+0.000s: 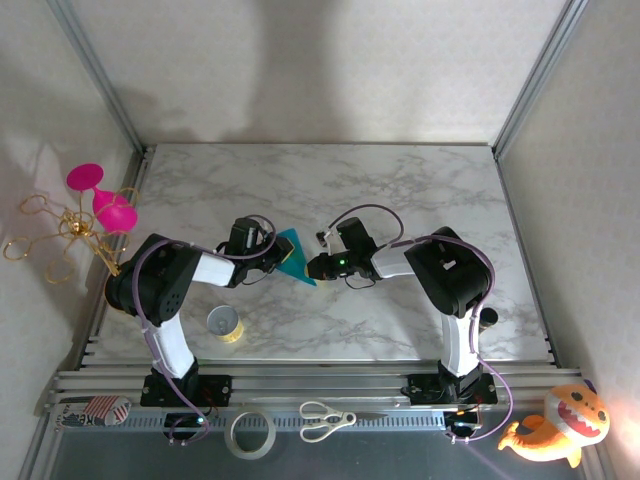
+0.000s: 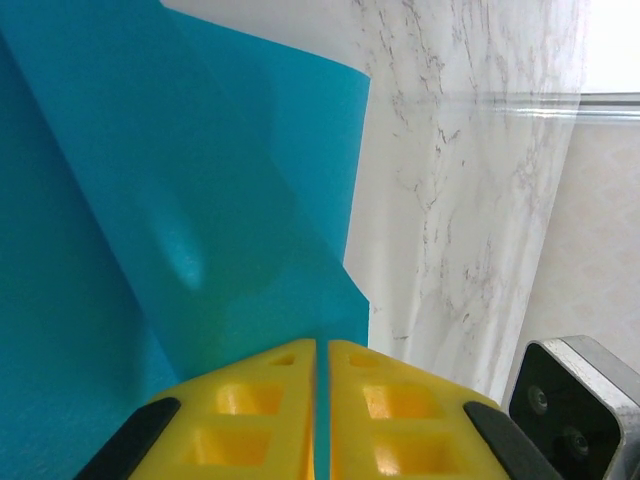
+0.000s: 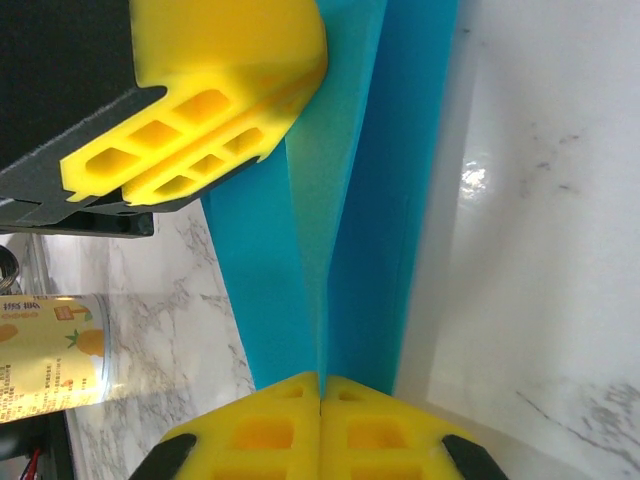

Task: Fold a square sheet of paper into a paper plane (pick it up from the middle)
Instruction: Fourth fold the wing at the center of the table.

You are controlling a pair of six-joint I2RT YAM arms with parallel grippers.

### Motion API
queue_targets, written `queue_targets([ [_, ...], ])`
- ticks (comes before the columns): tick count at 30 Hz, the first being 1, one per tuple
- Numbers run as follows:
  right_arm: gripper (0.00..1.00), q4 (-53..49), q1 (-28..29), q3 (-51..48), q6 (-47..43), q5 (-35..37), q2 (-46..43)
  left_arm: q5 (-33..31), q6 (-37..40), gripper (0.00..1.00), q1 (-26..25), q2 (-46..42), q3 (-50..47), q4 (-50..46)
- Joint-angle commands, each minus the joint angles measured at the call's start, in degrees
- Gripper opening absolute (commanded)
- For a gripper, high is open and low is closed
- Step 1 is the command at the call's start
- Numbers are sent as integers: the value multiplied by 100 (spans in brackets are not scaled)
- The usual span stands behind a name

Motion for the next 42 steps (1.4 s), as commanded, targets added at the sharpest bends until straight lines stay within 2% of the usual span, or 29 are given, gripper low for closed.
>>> queue_targets([
  [1, 7, -1082, 45, -243, -152, 777, 709, -8, 164, 12, 51, 153, 109, 76],
  [23, 9, -1209, 45, -158, -253, 877, 552, 6, 368, 13, 72, 364, 99, -22],
  [32, 18, -1561, 28, 337, -479, 66, -7, -162, 502, 12, 75, 327, 52, -310],
  [42, 20, -1916, 19, 594, -496, -86, -514, -187, 508, 12, 73, 347, -20, -309],
])
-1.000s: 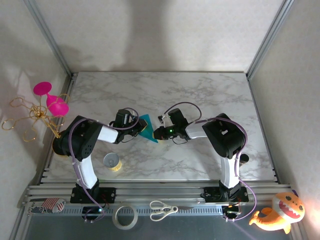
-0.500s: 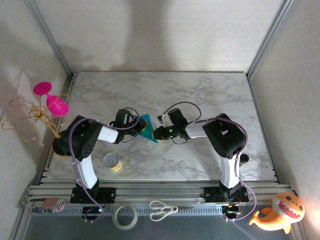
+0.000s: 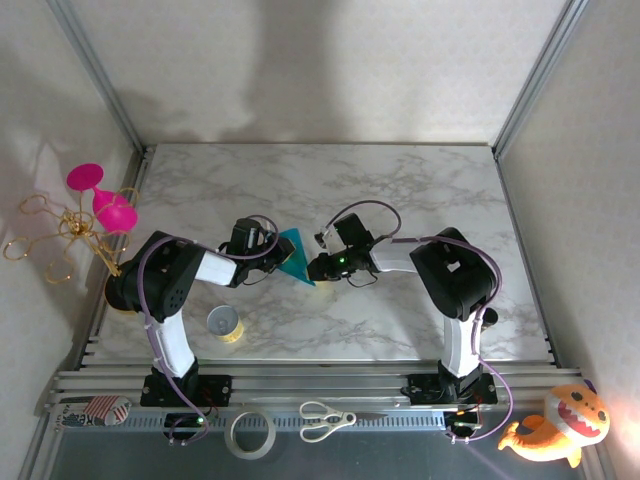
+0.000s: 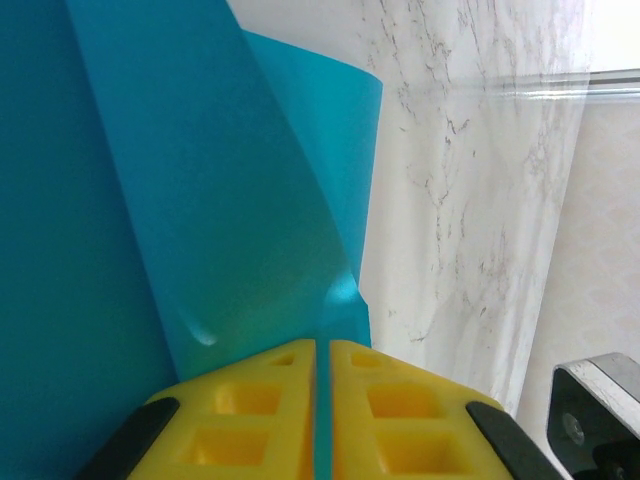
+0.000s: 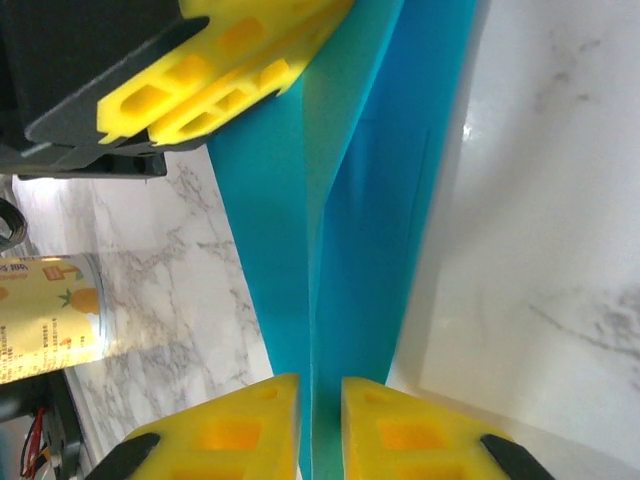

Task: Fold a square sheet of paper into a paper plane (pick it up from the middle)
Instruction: Fourth fold the wing at the center of the table.

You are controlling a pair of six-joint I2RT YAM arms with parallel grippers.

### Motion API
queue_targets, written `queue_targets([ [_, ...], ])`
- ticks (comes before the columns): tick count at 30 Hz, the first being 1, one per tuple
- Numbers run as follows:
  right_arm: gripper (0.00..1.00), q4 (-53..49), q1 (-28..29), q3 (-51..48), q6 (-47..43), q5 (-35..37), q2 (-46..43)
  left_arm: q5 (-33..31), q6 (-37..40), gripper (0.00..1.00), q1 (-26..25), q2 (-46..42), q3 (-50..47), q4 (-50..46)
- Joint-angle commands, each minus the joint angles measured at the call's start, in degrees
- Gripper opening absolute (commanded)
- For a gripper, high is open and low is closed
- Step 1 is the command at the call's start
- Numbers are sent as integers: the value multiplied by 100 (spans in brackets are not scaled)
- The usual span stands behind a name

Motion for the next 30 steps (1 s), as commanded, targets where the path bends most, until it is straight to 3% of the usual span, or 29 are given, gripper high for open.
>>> queue_targets([
  [1, 20, -380, 6, 149, -78, -47, -249, -258, 191, 12, 75, 152, -70, -450],
  [16, 14, -555, 6, 129, -111, 97, 200, -240, 172, 13, 68, 171, -92, -419],
  [21, 17, -578, 6, 155, -62, 343, -82, -231, 160, 13, 68, 157, -96, -430],
  [27, 29, -507, -50, 3, 72, 1337, -836, -205, 171, 12, 76, 158, -88, -446],
  [30, 27, -445, -47, 119, 24, 988, -835, -196, 180, 13, 76, 153, -87, -453],
])
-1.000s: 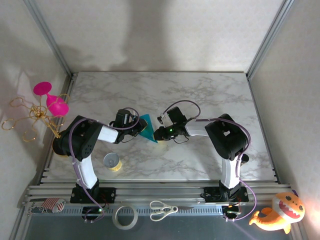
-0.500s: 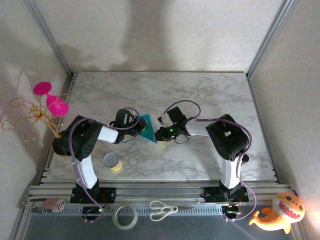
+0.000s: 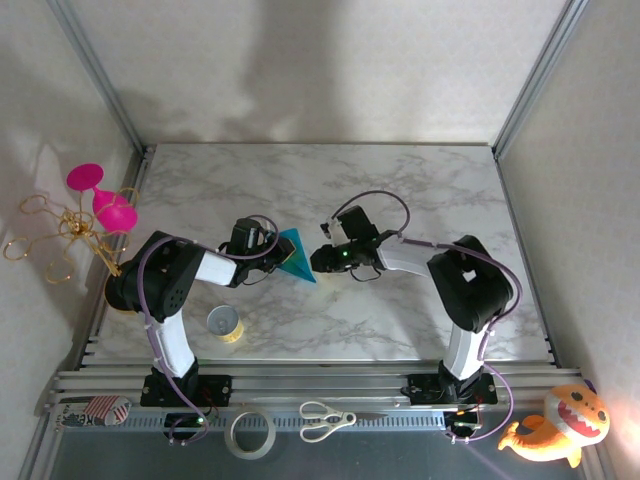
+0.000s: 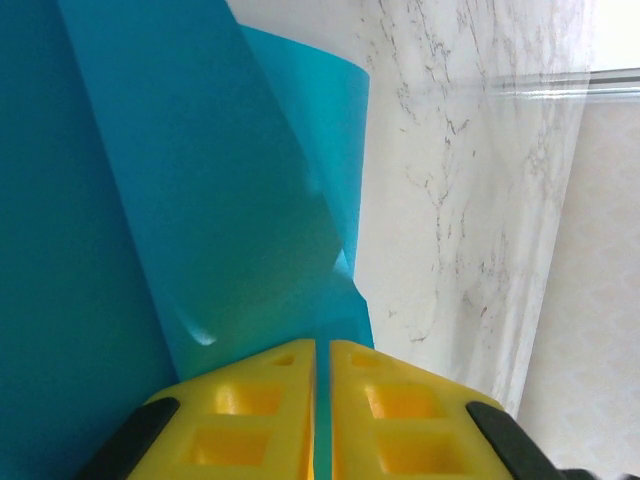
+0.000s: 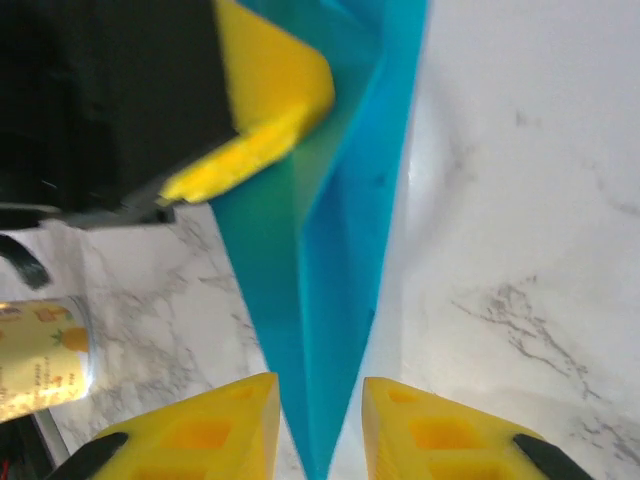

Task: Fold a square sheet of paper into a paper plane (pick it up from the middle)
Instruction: Fourth fold the wing at the center of the table.

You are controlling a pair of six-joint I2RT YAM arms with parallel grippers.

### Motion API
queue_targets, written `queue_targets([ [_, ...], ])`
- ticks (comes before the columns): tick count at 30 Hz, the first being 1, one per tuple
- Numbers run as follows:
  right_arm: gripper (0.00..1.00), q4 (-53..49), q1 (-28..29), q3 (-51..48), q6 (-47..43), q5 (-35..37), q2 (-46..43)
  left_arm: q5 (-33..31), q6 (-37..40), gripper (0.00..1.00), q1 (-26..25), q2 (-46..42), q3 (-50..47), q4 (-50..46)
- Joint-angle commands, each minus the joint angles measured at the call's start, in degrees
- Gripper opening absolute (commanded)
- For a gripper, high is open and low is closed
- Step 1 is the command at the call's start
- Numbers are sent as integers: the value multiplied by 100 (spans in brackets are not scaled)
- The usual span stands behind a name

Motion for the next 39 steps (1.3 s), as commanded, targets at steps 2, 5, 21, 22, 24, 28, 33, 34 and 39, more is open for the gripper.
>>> queue_targets([
  [2, 25, 139, -14, 148, 35, -396, -10, -196, 162, 13, 72, 150, -87, -445],
  [5, 22, 252, 31, 283, 80, -747, 177, -187, 151, 13, 72, 153, -79, -454],
  [21, 18, -119, 186, 675, 1, -942, 886, -187, 131, 13, 66, 146, -102, -477],
  [22, 18, -125, 198, 662, 9, -933, 905, -187, 135, 13, 66, 149, -102, -477],
  [24, 17, -150, 194, 629, 24, -899, 936, -187, 123, 14, 73, 154, -99, -468],
  [28, 17, -202, 194, 608, 28, -852, 993, -187, 127, 14, 73, 146, -87, -473],
  [33, 16, -222, 199, 584, 27, -850, 1038, -188, 116, 15, 70, 149, -79, -474],
  [34, 16, -227, 199, 581, 27, -843, 1047, -189, 116, 15, 73, 163, -79, -473],
  [39, 16, -236, 195, 562, 20, -875, 1099, -187, 118, 15, 74, 159, -70, -482],
])
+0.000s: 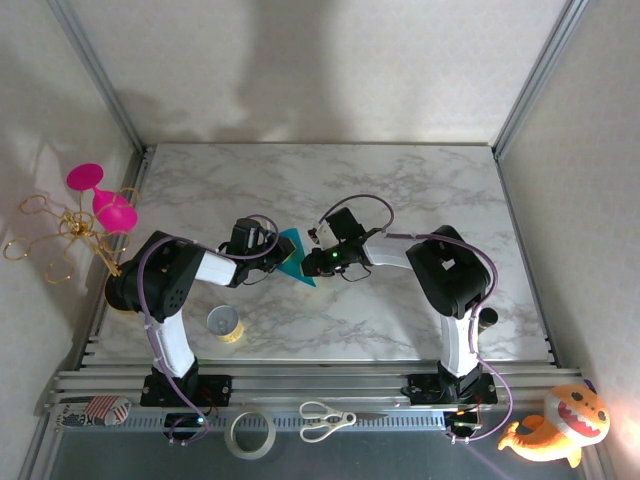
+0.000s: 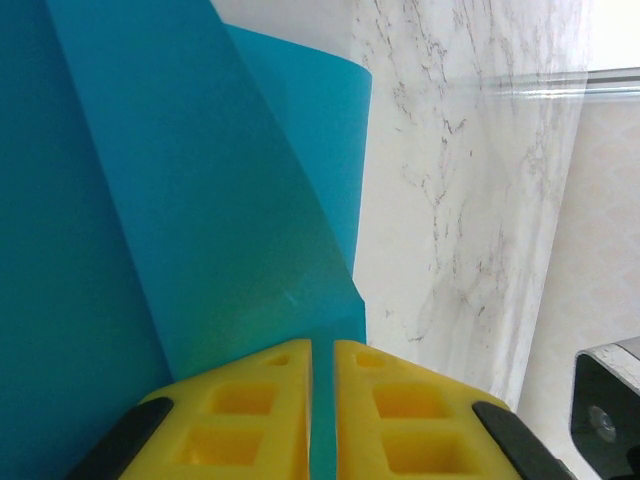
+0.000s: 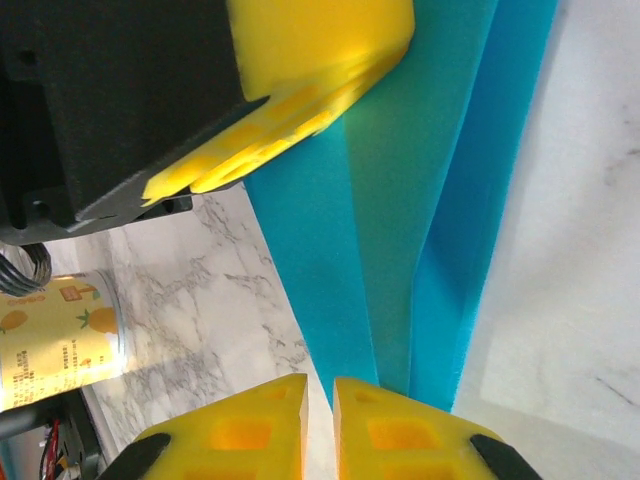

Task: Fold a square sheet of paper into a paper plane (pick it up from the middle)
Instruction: Fourth fold the wing at the center of the table.

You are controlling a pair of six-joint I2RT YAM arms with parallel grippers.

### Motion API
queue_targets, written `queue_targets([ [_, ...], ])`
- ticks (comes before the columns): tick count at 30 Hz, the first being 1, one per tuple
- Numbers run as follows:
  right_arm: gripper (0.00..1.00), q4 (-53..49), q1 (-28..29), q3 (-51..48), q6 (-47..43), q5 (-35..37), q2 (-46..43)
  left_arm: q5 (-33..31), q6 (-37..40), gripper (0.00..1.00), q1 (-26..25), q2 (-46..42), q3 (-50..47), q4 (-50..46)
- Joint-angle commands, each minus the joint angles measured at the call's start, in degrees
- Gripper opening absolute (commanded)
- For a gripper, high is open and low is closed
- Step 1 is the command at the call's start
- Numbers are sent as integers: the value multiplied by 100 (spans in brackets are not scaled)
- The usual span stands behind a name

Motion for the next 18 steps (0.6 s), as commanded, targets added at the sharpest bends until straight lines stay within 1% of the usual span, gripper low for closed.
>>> queue_targets([
  [1, 16, -162, 47, -9, -45, -7, 129, -194, 119, 15, 70, 168, -65, -495],
  [18, 15, -218, 48, -45, -56, 25, 281, -196, 102, 15, 72, 172, -78, -503],
])
